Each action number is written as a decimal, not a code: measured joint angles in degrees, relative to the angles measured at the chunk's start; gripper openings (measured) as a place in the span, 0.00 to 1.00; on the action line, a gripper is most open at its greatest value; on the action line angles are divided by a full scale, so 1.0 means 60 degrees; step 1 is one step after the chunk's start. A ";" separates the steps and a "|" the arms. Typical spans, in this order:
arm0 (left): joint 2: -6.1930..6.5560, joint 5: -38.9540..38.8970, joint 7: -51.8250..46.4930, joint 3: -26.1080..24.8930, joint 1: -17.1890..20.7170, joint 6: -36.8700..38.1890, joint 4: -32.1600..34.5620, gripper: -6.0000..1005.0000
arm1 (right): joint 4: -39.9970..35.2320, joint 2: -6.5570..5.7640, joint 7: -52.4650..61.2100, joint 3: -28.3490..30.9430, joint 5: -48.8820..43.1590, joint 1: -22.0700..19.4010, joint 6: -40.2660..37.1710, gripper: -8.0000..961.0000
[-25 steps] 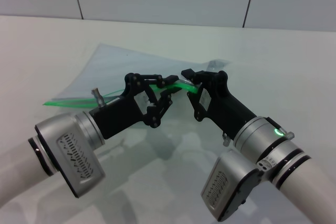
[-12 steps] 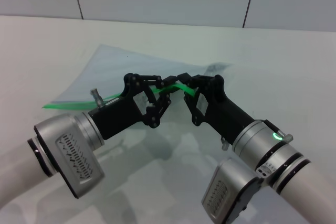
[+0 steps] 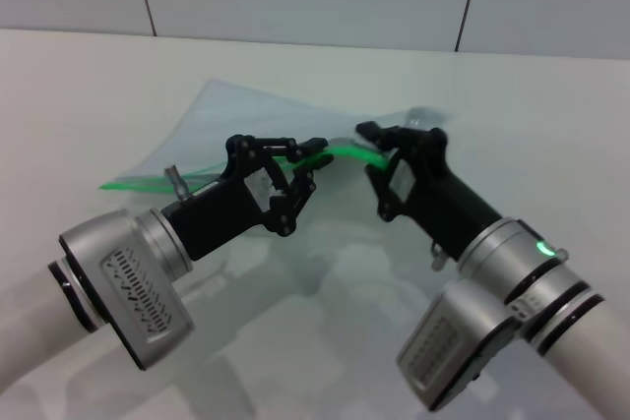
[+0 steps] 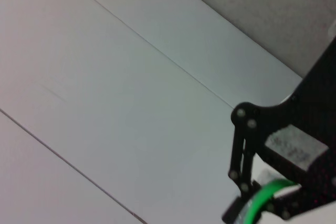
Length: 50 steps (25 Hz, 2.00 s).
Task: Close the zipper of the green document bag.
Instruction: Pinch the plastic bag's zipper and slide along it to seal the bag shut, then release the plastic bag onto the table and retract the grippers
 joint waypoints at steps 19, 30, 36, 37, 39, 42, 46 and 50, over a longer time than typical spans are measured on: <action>0.0052 -0.0531 0.0004 -0.0030 0.0348 0.0173 0.0022 0.09 | 0.1861 -0.0037 0.2242 0.1055 0.0571 -0.0587 -0.1829 0.15; 0.0069 -0.0751 0.0005 -0.0028 0.0502 0.0350 0.0070 0.09 | 0.2298 -0.0027 0.2444 0.1045 0.1746 -0.0870 -0.2570 0.16; 0.0058 -0.0782 -0.0017 -0.0551 0.0525 0.0616 0.0028 0.08 | 0.2088 0.0037 0.2404 0.0952 0.3179 -0.0909 -0.3223 0.17; 0.0057 -0.0782 -0.0047 -0.0703 0.0550 0.0735 0.0009 0.09 | 0.1997 0.0042 0.2430 0.0938 0.3245 -0.0940 -0.3373 0.17; 0.0063 -0.0782 -0.0164 -0.0911 0.0636 0.0973 -0.0013 0.11 | 0.1758 0.0039 0.2513 0.0854 0.3268 -0.1045 -0.3763 0.17; 0.0084 -0.0784 -0.0432 -0.1151 0.0723 0.1213 -0.0019 0.14 | 0.1552 0.0032 0.2838 0.0483 0.3246 -0.1190 -0.4600 0.17; 0.0089 -0.0923 -0.0964 -0.1517 0.0761 0.1439 -0.0013 0.25 | 0.1500 0.0043 0.3792 0.0077 0.3247 -0.1337 -0.5666 0.36; 0.0098 -0.1137 -0.1773 -0.1858 0.0879 0.1739 0.0027 0.36 | 0.1501 0.0039 0.5256 0.0013 0.3238 -0.1510 -0.6529 0.55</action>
